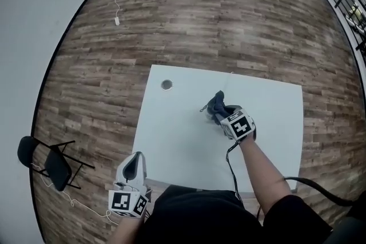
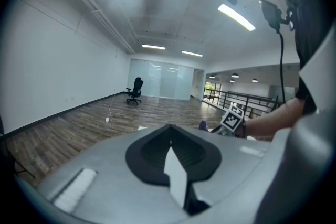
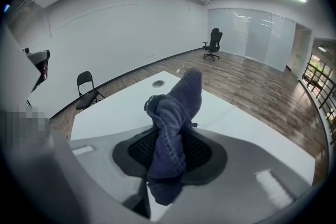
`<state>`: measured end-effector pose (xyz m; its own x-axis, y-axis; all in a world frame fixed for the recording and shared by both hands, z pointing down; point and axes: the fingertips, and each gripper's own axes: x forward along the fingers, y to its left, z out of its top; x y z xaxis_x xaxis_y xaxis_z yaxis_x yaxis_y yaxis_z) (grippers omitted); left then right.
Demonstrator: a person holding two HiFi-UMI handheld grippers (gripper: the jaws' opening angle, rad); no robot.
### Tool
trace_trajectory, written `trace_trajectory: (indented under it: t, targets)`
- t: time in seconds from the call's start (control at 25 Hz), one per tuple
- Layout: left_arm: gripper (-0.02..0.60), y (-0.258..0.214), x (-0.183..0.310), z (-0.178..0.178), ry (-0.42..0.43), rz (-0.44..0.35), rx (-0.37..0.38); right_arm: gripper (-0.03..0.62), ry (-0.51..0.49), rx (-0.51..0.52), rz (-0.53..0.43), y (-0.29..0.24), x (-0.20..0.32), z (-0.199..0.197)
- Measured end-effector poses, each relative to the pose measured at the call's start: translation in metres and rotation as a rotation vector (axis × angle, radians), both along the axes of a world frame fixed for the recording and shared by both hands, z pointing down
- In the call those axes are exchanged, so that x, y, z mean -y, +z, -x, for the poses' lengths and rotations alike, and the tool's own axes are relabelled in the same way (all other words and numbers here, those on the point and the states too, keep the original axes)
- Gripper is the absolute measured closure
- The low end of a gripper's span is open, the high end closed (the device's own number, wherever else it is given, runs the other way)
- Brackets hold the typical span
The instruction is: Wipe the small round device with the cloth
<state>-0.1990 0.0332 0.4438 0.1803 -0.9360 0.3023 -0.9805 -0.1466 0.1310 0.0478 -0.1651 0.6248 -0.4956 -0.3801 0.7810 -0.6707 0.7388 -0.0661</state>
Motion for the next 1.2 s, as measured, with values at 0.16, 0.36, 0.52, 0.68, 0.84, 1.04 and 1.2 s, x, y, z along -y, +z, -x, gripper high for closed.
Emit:
trace_trajectory:
  t: [0.16,0.36,0.52,0.68,0.84,1.04,1.2]
  targets:
    - [0.575,0.000,-0.002,0.000,0.003,0.012,0.017,0.474,-0.005,-0.006,0.045,0.015,-0.009,-0.002]
    - [0.575,0.003,-0.004,-0.006,0.029,0.038,0.040,0.474,-0.010,-0.014,0.120,0.040,-0.024,-0.005]
    - [0.575,0.008,-0.004,-0.004,0.043,0.051,0.040,0.473,-0.031,-0.028,0.222,0.065,-0.050,0.001]
    - [0.575,0.008,0.011,-0.001,0.073,0.027,0.018,0.473,-0.060,-0.033,0.223,0.060,-0.069,0.011]
    - [0.575,0.013,0.031,-0.006,0.114,0.005,-0.020,0.473,-0.016,-0.021,0.127,0.019,-0.059,0.002]
    - [0.575,0.011,0.047,-0.019,0.190,-0.034,-0.013,0.473,0.072,-0.039,-0.016,-0.030,-0.021,-0.021]
    - [0.575,0.015,0.058,-0.013,0.191,-0.046,-0.036,0.473,0.095,-0.067,-0.072,-0.042,0.001,-0.017]
